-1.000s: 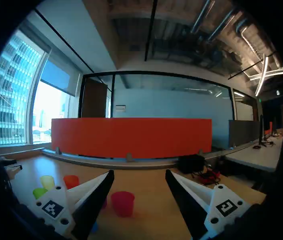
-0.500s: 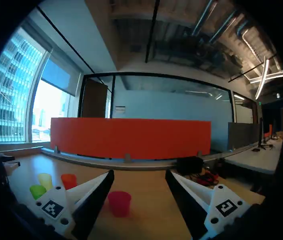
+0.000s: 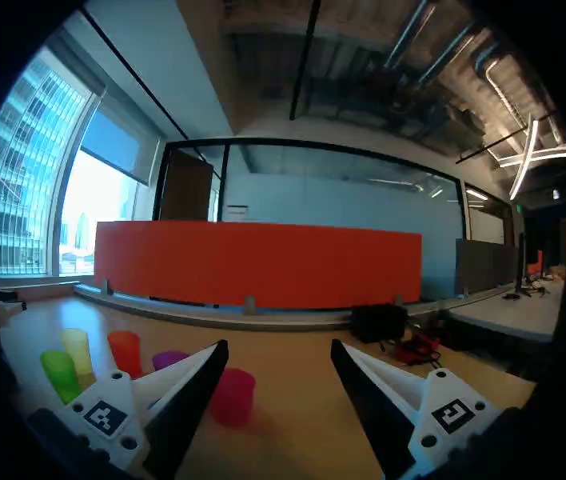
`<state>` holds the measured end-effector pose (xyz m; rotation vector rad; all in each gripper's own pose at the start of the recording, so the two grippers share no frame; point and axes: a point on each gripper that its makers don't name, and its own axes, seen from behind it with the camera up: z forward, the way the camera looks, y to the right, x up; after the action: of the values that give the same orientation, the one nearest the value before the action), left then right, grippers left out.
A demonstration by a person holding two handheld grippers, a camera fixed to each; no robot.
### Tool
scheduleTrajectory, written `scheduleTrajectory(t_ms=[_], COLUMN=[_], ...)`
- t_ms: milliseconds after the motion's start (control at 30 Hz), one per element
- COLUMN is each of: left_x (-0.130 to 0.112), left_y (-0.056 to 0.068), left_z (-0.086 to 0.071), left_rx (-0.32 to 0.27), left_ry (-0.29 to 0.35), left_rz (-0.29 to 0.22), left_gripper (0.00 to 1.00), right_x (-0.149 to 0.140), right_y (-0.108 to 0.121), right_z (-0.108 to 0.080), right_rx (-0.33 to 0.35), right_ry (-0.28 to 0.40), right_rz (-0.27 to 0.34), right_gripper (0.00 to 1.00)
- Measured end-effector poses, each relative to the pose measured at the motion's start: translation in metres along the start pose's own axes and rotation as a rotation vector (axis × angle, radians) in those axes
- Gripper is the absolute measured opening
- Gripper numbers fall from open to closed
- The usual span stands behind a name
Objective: Pour water
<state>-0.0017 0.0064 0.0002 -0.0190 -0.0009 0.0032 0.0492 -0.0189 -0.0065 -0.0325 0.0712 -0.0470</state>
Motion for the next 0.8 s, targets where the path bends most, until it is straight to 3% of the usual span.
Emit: scheduleTrajectory(t_ms=[300, 800], left_x=[0.000, 0.000], left_y=[0.000, 0.000], left_z=[-0.001, 0.000], left_rx=[0.000, 0.000], left_ry=[0.000, 0.000], left_rz=[0.000, 0.000], left_gripper=[0.97, 0.97], right_x=[-0.027, -0.049], right_y=[-0.001, 0.021], right_z=[0.003, 0.009], right_rx=[0.030, 0.010], right_ry=[-0.016, -0.063], right_rz=[-0.005, 0.046], right_gripper=[0.99, 0.99])
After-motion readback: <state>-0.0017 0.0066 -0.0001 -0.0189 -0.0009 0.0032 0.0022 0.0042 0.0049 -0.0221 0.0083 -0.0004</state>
